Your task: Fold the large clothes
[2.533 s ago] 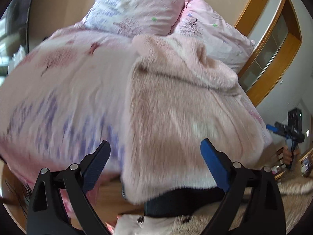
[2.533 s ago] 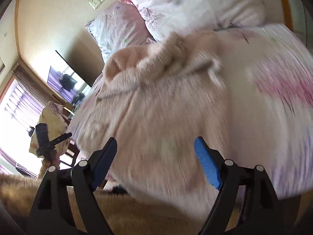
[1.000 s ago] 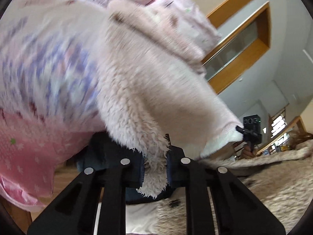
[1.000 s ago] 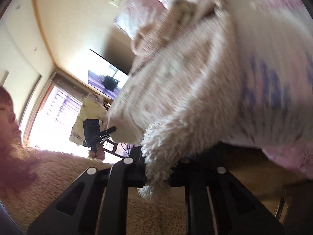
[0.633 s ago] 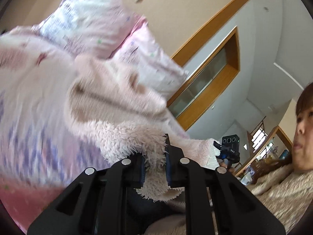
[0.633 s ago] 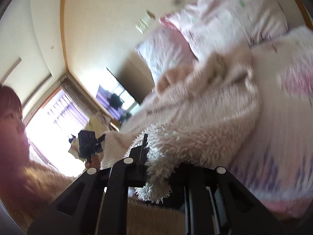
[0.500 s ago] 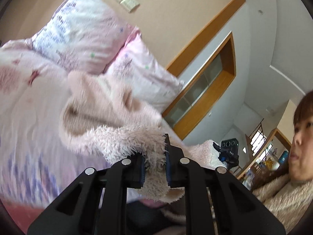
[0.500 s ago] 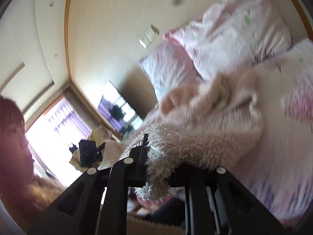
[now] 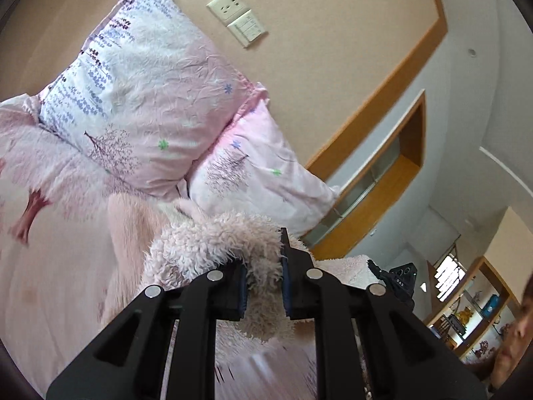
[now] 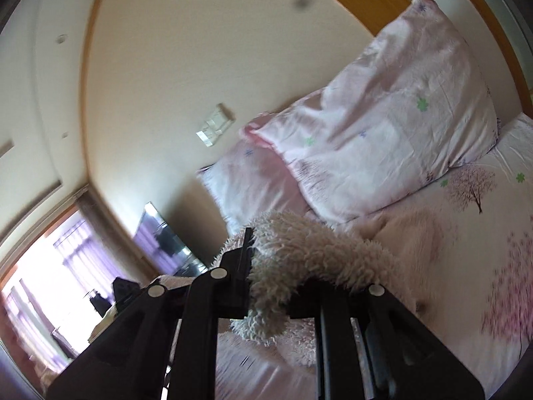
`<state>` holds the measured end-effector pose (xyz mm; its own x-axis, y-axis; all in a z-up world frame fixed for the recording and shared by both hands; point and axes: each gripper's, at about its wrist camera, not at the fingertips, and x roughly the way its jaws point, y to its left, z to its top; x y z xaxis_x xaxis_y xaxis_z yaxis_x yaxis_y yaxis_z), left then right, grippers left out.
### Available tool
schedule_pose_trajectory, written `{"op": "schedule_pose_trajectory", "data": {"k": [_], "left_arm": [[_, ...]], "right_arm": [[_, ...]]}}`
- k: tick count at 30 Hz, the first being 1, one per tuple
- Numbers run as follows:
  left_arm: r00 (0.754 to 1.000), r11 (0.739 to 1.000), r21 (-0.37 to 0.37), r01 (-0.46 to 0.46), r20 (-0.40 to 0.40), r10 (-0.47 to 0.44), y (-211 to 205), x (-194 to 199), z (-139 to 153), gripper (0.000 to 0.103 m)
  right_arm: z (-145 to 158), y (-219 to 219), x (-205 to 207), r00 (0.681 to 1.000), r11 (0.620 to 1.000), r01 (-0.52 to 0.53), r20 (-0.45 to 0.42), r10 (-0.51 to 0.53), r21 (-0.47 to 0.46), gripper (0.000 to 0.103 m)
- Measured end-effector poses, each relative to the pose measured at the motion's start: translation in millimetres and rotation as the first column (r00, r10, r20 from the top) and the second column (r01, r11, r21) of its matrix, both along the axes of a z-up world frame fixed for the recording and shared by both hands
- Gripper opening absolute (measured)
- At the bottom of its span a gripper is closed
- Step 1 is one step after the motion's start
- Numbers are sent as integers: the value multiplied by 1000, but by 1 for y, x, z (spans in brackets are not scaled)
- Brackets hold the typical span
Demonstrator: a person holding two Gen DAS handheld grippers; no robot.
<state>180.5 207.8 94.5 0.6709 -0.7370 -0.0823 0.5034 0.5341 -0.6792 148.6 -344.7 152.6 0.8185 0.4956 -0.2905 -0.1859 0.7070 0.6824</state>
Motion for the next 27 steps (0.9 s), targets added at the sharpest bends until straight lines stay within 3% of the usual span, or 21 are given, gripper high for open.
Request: {"op": "schedule_pose_trajectory", "data": {"k": [3,5,7,12,15,16,18,21,23,24,25,27], "left_arm": [[998,1000,-10,-22,-54,22,-5,40,-4,15],[990,998,-47,-45,-134,39,-4,74,-18,15],[975,994,-74,-76,-216,59,-2,104,-35,15],[945,992,-79,-95,-319,65,-7,143,-64,15],[927,987,-128,-101,-371,47,-4,157,-77,15],[916,983,-150,-105,-399,37,-2,162,-83,15],[903,978,-181,-106,-428,19,0,169,-88,16],[898,968,-231,-99,-440,-13,6,172,-87,29],[908,957,-265,-118,-419,-5,15,170,-81,47],[915,949,-284,-136,-404,10,23,166,-76,61],[918,946,-280,-164,-395,42,28,162,-71,72],[930,952,-247,-182,-356,85,35,150,-57,72]], "right_arm": [[-18,-3,40,996,998,61,-68,-60,12,15],[-37,-6,66,987,995,97,-130,-93,25,15],[-60,-9,92,971,990,132,-207,-120,43,15],[-104,-13,135,923,981,184,-353,-151,61,20],[-121,-15,153,901,975,198,-411,-142,97,36],[-125,-16,156,898,971,206,-418,-138,121,49],[-123,-22,159,913,955,228,-383,-142,189,60],[-104,-34,153,938,942,256,-290,-188,218,68],[-85,-31,147,950,964,228,-246,-191,134,67],[-76,-24,145,956,978,196,-237,-174,72,64],[-69,-15,144,961,988,157,-232,-151,6,57],[-54,14,139,969,985,41,-234,-80,-167,46]]}}
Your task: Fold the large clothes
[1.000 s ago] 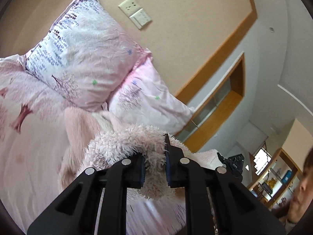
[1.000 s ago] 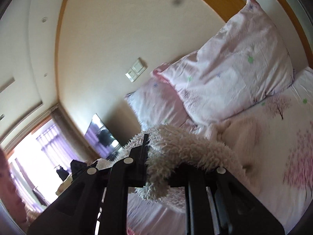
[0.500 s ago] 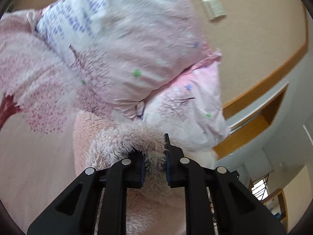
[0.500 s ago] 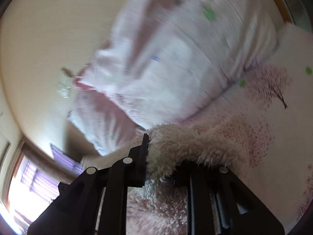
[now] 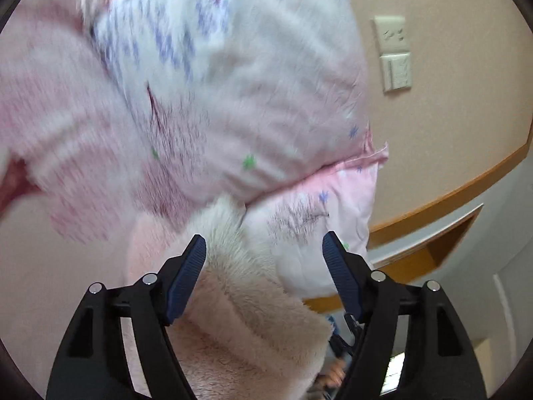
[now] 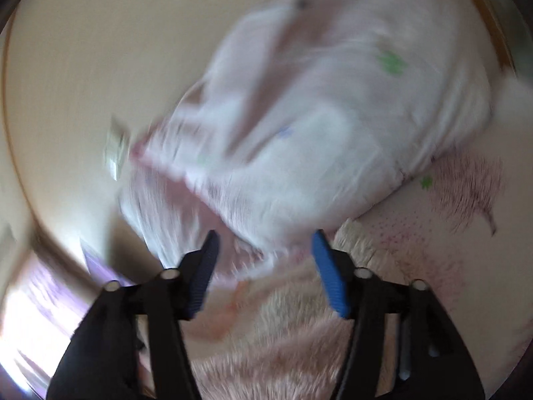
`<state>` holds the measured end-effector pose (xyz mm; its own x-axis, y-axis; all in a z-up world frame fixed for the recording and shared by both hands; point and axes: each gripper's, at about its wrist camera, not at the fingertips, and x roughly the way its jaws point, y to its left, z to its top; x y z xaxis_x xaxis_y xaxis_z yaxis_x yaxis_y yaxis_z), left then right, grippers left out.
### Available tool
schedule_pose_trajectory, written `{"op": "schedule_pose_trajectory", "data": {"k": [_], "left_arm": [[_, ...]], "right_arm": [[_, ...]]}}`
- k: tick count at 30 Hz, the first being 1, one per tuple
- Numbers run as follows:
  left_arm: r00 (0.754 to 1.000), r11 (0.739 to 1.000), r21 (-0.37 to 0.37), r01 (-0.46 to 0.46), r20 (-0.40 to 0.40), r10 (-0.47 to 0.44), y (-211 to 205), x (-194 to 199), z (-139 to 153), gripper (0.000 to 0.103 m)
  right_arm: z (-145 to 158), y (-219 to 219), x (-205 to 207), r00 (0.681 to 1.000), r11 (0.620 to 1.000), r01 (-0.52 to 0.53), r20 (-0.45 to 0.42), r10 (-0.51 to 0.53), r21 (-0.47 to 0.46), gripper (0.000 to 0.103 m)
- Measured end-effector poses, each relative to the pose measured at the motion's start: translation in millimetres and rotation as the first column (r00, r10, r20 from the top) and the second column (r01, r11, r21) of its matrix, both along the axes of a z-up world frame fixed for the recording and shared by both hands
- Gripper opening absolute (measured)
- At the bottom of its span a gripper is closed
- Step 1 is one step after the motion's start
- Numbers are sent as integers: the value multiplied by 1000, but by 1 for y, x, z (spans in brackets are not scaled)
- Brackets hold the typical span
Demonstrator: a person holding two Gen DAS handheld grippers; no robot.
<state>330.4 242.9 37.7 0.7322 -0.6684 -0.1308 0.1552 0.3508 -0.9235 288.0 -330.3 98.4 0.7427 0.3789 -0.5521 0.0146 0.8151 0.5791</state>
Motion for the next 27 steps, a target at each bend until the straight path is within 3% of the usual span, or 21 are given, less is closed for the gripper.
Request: {"op": "schedule_pose_trajectory", "data": {"k": [2,5,6,8,11,12,13,14,16,20,24,25,27], "left_arm": [[998,998,55,43,37,-45,-7,-9,13,72],[983,969,213,124,104,-149,-37,-29,33,72],[977,954,258,150,110,-184,-49,-34,37,72],[957,913,343,220,105,-269,-75,-44,41,72],[940,841,471,267,66,-335,-108,-55,43,73],[938,823,500,270,56,-341,-115,-56,42,74],[937,802,531,272,46,-348,-122,-58,41,74],[936,791,548,271,40,-349,-126,-58,40,74],[936,778,567,269,37,-351,-132,-59,38,75],[946,772,594,227,53,-319,-138,-55,41,78],[960,770,611,184,55,-273,-143,-47,41,78],[965,766,620,172,51,-258,-145,-45,40,78],[973,757,635,155,34,-227,-146,-41,37,78]], "right_arm": [[8,28,-1,997,984,-77,-38,72,-161,41],[2,59,7,984,941,-158,-133,122,-300,42],[-2,65,13,977,933,-178,-167,130,-312,44],[-15,75,20,964,919,-202,-233,126,-339,58],[-40,86,31,935,887,-243,-339,106,-392,60],[-48,91,33,926,872,-252,-367,91,-420,54],[-56,93,33,919,858,-260,-387,78,-443,27],[-63,96,33,915,856,-265,-395,78,-445,16],[-62,95,31,932,861,-239,-354,73,-450,9],[-24,75,30,979,920,-79,-201,0,-384,7],[6,53,40,987,931,115,-69,-148,-346,7],[6,47,43,980,928,152,-69,-186,-341,8],[-10,40,60,970,933,136,-147,-194,-332,13]]}}
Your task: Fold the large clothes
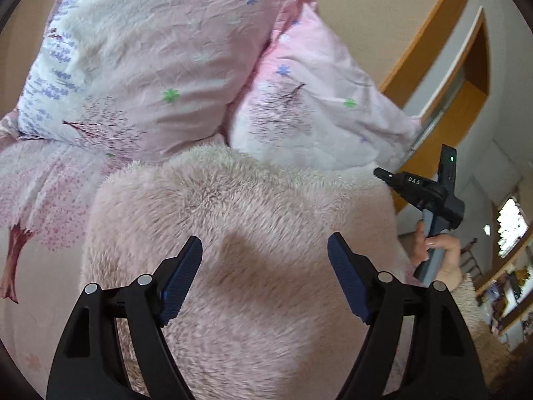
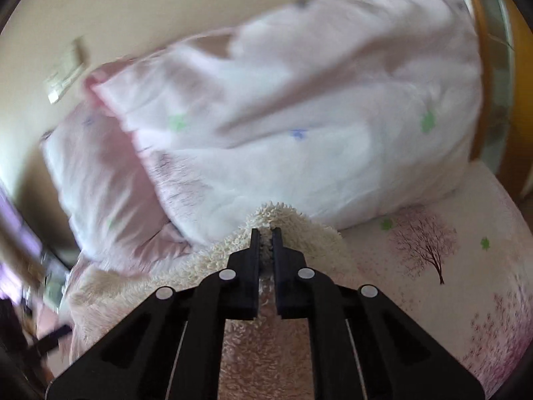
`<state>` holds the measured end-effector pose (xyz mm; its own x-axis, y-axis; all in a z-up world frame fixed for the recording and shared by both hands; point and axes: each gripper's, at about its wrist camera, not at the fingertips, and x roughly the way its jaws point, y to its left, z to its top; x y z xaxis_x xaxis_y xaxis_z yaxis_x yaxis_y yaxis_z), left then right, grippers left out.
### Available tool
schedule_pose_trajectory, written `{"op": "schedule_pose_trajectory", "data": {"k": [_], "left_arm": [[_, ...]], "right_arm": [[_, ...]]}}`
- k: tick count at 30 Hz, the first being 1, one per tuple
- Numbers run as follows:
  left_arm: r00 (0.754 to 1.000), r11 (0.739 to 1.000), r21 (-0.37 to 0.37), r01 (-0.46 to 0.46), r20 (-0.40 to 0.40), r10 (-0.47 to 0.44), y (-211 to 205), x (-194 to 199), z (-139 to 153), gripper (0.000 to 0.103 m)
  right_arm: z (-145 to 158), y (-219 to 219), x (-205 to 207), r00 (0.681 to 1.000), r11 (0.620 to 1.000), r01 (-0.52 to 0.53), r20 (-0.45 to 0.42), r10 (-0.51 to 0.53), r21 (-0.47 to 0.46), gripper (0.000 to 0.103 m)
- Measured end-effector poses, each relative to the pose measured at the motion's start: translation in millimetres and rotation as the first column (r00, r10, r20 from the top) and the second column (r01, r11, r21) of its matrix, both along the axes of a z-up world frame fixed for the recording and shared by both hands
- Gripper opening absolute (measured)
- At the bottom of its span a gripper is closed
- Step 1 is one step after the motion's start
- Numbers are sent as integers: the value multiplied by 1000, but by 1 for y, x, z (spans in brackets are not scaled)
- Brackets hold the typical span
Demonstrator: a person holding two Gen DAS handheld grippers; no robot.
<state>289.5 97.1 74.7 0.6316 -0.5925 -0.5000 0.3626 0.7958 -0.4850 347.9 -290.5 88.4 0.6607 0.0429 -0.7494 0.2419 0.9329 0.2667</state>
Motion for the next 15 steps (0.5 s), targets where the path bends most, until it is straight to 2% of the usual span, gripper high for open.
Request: {"op": "schedule_pose_trajectory", "data": {"k": [2,3,5,7,9,11,15], "left_arm": [[1000,1000,4,-14,-25,15,0,5,-5,78],[999,1000,2,-17,-38,17,1,6,-7,78],[999,1000,-3,-13,-47,13,4,5,-9,78],[999,1000,8,-11,-41,12,6,-1,-9,78],[999,1000,8,-2,-34,2,6,-7,-7,78],[1000,999,32,-5,-19,6,1,-12,-4,78],[998,986,157,-59,-8,61,-14,-8,-7,78]], "right_arm": [[-16,-3,8,997,1000,8,-78,-8,2,18],[-19,-5,5,996,1000,12,-84,-11,17,21],[-13,-8,-13,999,998,13,-37,-11,56,49],[-1,-7,-36,1000,997,-25,18,24,67,50],[6,0,-59,994,991,-99,51,95,94,42],[8,13,-74,987,984,-159,43,156,78,35],[-8,30,-87,984,984,-178,-24,178,0,35]]}}
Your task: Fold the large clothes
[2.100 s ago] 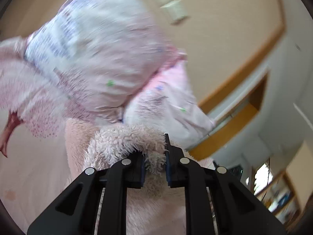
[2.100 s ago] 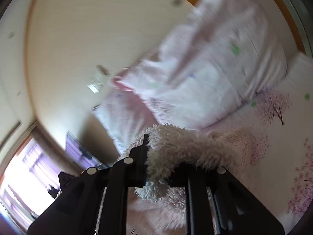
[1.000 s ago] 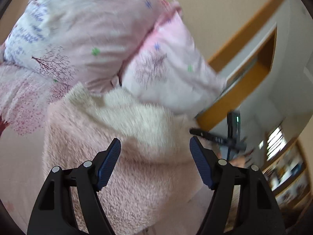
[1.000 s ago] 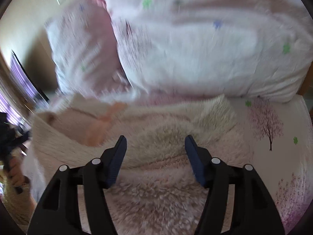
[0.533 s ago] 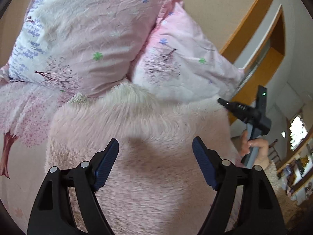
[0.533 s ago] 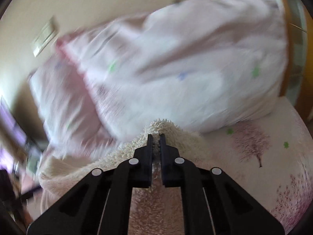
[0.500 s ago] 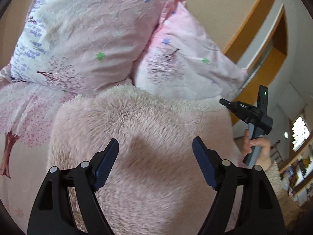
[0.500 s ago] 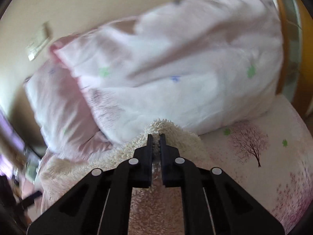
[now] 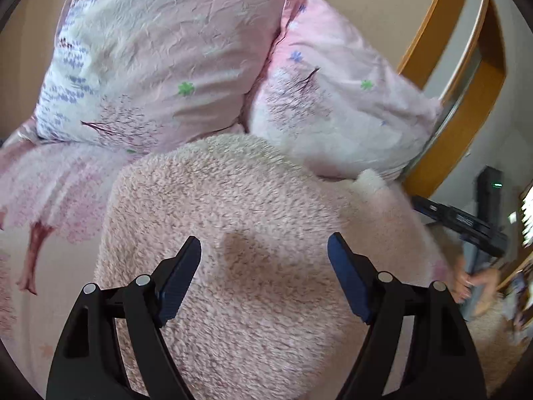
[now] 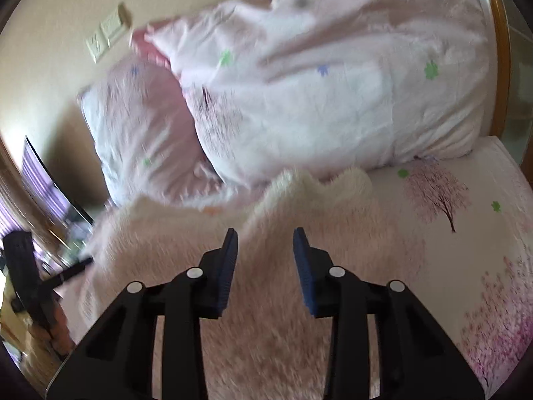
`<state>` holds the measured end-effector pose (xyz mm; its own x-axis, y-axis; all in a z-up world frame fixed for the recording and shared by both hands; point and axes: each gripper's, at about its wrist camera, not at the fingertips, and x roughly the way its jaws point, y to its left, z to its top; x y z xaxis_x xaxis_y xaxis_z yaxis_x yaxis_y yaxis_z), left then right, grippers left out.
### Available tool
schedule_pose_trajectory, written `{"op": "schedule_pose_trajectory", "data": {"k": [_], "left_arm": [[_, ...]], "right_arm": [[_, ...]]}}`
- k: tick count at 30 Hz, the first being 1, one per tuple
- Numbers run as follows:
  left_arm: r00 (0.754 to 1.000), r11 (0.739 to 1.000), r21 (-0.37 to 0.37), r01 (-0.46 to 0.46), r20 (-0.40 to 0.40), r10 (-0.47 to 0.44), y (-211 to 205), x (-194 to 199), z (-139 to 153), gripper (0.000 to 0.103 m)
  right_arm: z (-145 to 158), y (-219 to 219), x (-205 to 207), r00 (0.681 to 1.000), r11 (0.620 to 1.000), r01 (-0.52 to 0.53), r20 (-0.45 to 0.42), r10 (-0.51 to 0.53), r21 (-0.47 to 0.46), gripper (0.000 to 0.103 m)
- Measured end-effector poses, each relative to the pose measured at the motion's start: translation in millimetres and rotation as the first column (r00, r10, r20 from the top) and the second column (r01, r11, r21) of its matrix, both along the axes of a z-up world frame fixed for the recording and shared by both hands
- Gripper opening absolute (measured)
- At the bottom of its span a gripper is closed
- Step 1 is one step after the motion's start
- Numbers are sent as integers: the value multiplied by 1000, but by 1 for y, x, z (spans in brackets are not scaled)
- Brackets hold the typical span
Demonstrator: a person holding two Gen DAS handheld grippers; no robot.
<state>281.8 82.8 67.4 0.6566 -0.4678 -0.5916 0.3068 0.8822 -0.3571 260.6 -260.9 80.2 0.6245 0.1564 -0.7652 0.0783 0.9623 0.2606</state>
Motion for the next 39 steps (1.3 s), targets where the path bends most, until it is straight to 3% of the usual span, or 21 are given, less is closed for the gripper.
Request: {"op": "schedule_pose_trajectory", "data": {"k": [3,6,12,19,22,24,25,31,35,37,39], "left_arm": [[995,996,56,-64,-74,68,-1,15,-16,79],[982,995,39,-97,-157,102,5,29,-33,82],[959,984,38,-173,-220,177,13,43,-47,81],[967,981,35,-190,-166,194,23,26,-30,81],[953,972,42,-229,-193,233,36,30,-40,81],[939,968,22,-249,-240,246,43,36,-54,81],[935,968,13,-252,-254,246,44,38,-58,81],[935,963,52,-263,-232,268,36,33,-57,81],[951,966,12,-257,-175,255,45,17,-43,81],[943,960,13,-280,-184,278,52,19,-44,81],[931,957,11,-291,-229,285,57,26,-53,81]], "right_arm": [[-28,-5,0,992,995,64,-103,-72,-74,36],[-64,-21,2,971,990,138,-193,-142,-36,46],[-64,-20,-1,972,985,169,-160,-173,-39,50],[-10,-18,-37,986,985,168,0,-168,-47,49],[-19,-23,-36,983,983,174,-42,-177,-64,49],[-49,-29,-30,966,978,194,-158,-205,-83,49],[-63,-34,-29,959,978,207,-190,-210,-40,49],[-58,-36,-30,961,973,230,-154,-231,-24,48],[-26,-32,-46,974,974,225,-28,-226,-28,48],[-27,-32,-45,972,972,229,-43,-232,-53,49],[-51,-35,-37,959,970,237,-144,-244,-61,49]]}}
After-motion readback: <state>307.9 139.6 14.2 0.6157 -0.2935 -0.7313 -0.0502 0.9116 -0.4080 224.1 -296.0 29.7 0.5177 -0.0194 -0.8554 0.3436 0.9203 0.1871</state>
